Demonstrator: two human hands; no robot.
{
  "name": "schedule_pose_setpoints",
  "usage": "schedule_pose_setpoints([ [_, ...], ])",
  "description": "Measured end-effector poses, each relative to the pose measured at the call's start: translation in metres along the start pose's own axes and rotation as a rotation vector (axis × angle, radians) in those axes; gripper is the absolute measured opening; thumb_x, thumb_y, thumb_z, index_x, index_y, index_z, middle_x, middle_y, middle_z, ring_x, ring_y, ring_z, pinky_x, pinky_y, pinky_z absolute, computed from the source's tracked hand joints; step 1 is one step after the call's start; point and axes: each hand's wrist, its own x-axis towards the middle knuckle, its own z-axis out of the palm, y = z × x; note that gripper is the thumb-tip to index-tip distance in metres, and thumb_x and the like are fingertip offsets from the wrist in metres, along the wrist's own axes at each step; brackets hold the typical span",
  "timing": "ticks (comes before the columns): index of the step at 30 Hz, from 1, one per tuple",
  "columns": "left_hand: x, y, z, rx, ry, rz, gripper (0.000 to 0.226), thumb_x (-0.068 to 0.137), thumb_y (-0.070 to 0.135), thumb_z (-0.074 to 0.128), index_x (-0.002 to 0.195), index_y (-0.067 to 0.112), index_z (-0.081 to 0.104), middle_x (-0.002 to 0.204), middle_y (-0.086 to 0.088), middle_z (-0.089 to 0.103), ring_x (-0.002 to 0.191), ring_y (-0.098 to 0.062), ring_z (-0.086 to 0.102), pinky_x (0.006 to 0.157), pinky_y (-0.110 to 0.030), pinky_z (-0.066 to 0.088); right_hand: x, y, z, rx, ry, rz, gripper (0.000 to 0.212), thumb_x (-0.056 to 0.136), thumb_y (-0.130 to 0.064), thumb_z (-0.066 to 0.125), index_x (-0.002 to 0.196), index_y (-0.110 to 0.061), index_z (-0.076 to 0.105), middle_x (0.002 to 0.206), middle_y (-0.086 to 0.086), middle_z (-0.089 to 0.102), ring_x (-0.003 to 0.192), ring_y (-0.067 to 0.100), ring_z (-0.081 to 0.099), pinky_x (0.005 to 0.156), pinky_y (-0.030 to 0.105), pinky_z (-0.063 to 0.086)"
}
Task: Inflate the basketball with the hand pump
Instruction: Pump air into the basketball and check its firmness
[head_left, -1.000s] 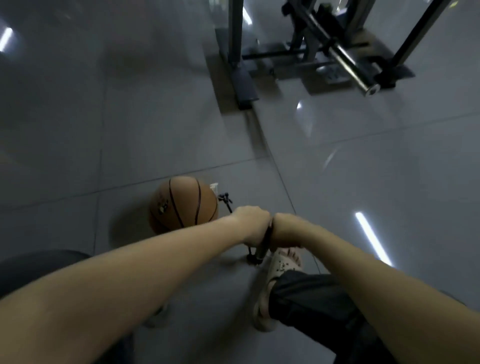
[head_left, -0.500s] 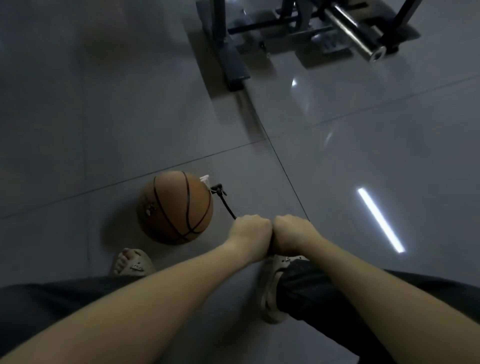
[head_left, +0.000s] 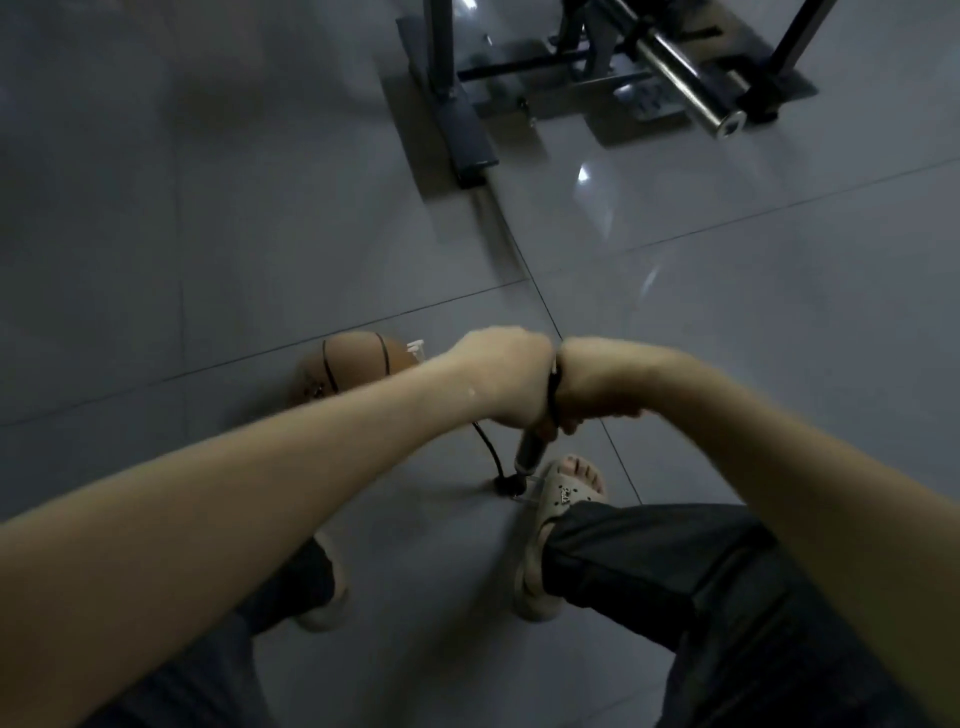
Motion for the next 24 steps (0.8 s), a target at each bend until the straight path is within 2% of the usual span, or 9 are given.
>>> schedule_pose_setpoints([
  [3,0.005,0.002,0.061,0.006,0.034,0.021,0.029,0.083,0.045,0.072,0.088,0.018,0.063,0.092,-0.004,0.07,0.076,-0.024,0.066,0.063,-0.033,0.051,0.033,0.005,0.056,-0.098,0.041,0.009,0.017,0.08,-0.032,0.071,0.078,-0.017,0.063,0.081,0.003,0.066,0.064,0.018,0.058,0.061,0.03,0.05],
  [5,0.011,-0.001,0.102,-0.021,0.037,0.002,0.022,0.086,0.037,0.065,0.093,0.016,0.067,0.099,-0.008,0.071,0.087,-0.028,0.07,0.07,-0.034,0.052,0.057,0.009,0.087,-0.117,0.047,0.015,0.018,0.085,-0.034,0.063,0.089,-0.018,0.056,0.09,0.003,0.063,0.078,0.023,0.06,0.071,0.035,0.052],
  [7,0.018,-0.004,0.13,-0.043,0.026,-0.012,0.021,0.088,0.034,0.061,0.093,0.016,0.068,0.099,-0.008,0.071,0.088,-0.028,0.07,0.071,-0.033,0.052,0.07,0.01,0.105,-0.126,0.05,0.015,0.021,0.089,-0.033,0.059,0.099,-0.016,0.056,0.09,0.002,0.058,0.083,0.025,0.059,0.071,0.036,0.05],
  [9,0.024,-0.005,0.142,-0.027,0.02,-0.007,0.02,0.09,0.033,0.058,0.094,0.016,0.068,0.097,-0.007,0.071,0.088,-0.028,0.07,0.071,-0.034,0.053,0.076,0.012,0.11,-0.127,0.053,0.021,0.019,0.09,-0.032,0.058,0.099,-0.015,0.055,0.084,0.0,0.055,0.081,0.024,0.059,0.069,0.035,0.048],
  [13,0.03,-0.001,0.119,0.006,-0.052,-0.01,0.021,0.088,0.032,0.065,0.098,0.014,0.068,0.095,-0.003,0.07,0.085,-0.025,0.069,0.065,-0.032,0.05,0.068,0.01,0.097,-0.12,-0.018,0.071,0.017,0.091,-0.029,0.06,0.095,-0.012,0.059,0.08,0.0,0.055,0.076,0.022,0.058,0.07,0.035,0.049],
  [16,0.026,-0.005,0.072,0.003,-0.095,0.002,0.034,0.082,0.046,0.075,0.096,0.016,0.068,0.074,0.004,0.06,0.065,-0.014,0.06,0.052,-0.027,0.043,0.039,0.001,0.048,-0.102,-0.124,0.054,0.021,0.091,-0.017,0.066,0.073,-0.009,0.059,0.067,0.005,0.053,0.054,0.018,0.049,0.063,0.037,0.051],
  [18,0.017,-0.011,0.023,-0.104,-0.057,0.012,0.036,0.08,0.055,0.076,0.079,0.022,0.062,0.067,0.006,0.058,0.057,-0.01,0.056,0.047,-0.023,0.039,0.012,-0.002,0.0,-0.001,-0.096,0.021,0.013,0.09,-0.015,0.067,0.08,-0.008,0.063,0.066,0.005,0.053,0.05,0.016,0.045,0.05,0.029,0.045],
  [20,0.007,-0.012,-0.017,-0.147,-0.034,0.042,0.041,0.078,0.058,0.077,0.067,0.025,0.054,0.062,0.008,0.056,0.054,-0.008,0.052,0.048,-0.023,0.037,-0.006,-0.002,-0.033,0.056,-0.052,-0.013,0.011,0.088,-0.014,0.068,0.092,-0.003,0.068,0.07,0.007,0.054,0.049,0.016,0.044,0.045,0.026,0.04],
  [24,0.01,-0.011,0.011,-0.088,-0.006,0.016,0.044,0.077,0.057,0.078,0.07,0.022,0.051,0.065,0.006,0.054,0.056,-0.01,0.052,0.051,-0.025,0.041,0.018,-0.001,0.0,0.015,-0.031,0.002,0.011,0.087,-0.016,0.069,0.092,-0.006,0.068,0.072,0.007,0.058,0.052,0.017,0.048,0.048,0.027,0.045],
])
